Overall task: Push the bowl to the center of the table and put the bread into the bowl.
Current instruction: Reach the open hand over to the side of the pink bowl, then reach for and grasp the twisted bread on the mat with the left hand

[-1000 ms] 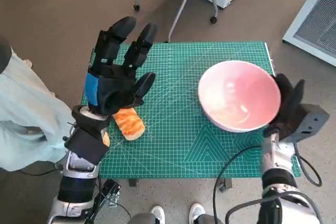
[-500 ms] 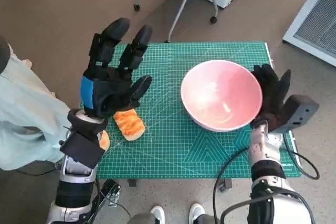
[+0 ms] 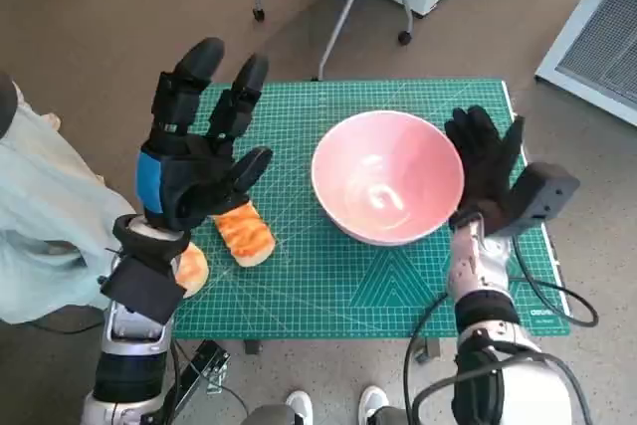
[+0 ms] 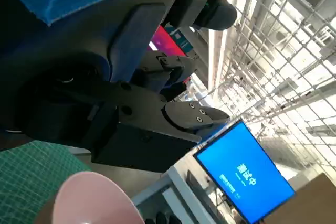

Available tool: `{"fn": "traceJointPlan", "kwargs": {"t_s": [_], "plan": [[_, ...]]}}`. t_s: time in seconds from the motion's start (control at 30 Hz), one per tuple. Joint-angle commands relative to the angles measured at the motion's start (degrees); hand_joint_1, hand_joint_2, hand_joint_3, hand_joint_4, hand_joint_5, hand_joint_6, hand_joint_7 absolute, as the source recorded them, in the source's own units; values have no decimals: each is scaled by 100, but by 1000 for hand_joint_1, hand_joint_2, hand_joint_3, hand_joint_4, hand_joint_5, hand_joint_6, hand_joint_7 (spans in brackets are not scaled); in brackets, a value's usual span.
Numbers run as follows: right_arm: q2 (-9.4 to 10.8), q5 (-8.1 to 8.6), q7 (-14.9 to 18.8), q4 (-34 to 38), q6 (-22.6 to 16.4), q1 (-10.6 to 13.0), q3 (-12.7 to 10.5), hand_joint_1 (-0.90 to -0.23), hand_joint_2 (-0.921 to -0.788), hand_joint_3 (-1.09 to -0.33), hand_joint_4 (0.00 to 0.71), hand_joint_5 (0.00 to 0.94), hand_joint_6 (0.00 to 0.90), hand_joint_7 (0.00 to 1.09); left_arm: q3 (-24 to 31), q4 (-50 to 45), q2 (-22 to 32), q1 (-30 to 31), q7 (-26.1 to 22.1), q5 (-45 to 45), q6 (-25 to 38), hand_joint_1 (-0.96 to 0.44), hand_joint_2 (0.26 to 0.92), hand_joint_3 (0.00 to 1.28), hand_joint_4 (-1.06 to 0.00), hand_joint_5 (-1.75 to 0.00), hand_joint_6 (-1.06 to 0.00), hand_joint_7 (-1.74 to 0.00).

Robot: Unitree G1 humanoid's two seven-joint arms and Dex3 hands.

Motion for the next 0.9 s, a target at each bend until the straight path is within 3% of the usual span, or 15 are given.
{"fn": "traceJointPlan", "kwargs": {"t_s": [0.03, 0.27, 0.47, 0.63, 0.73, 0.9], "plan": [[103, 51, -51, 121, 218, -71, -47, -523, -921, -835, 296, 20, 10, 816, 68, -169, 43, 132, 47, -7, 51, -95, 916, 320, -309, -3, -105, -572], [-6, -29, -74, 112, 292, -167, -8, -493, -921, -855, 285, 14, 0, 801, 145, -335, 118, 267, 38, 54, 98, -102, 921, 307, -305, 0, -108, -561], [-234, -228, -213, 53, 142, -220, 131, -484, -921, -871, 247, 2, 7, 747, 350, -332, 461, 365, -53, 105, 34, -111, 921, 302, -305, -1, -109, -552], [-454, -650, -319, -149, -530, -198, 503, -500, -921, -860, 228, 0, 10, 746, 507, -395, 1230, 424, -511, 253, 83, -102, 920, 285, -300, -1, -117, -538], [-599, -828, -145, -290, -1070, -133, 675, -537, -921, -843, 228, 2, 20, 745, 554, -441, 1798, 383, -1010, 242, 225, -92, 912, 268, -295, 0, -128, -531], [-836, -1137, -41, -580, -1932, -49, 1011, -572, -921, -822, 293, 22, 77, 701, 530, -575, 2608, 250, -1854, 158, 563, -34, 874, 233, -281, 0, -173, -505]]}}
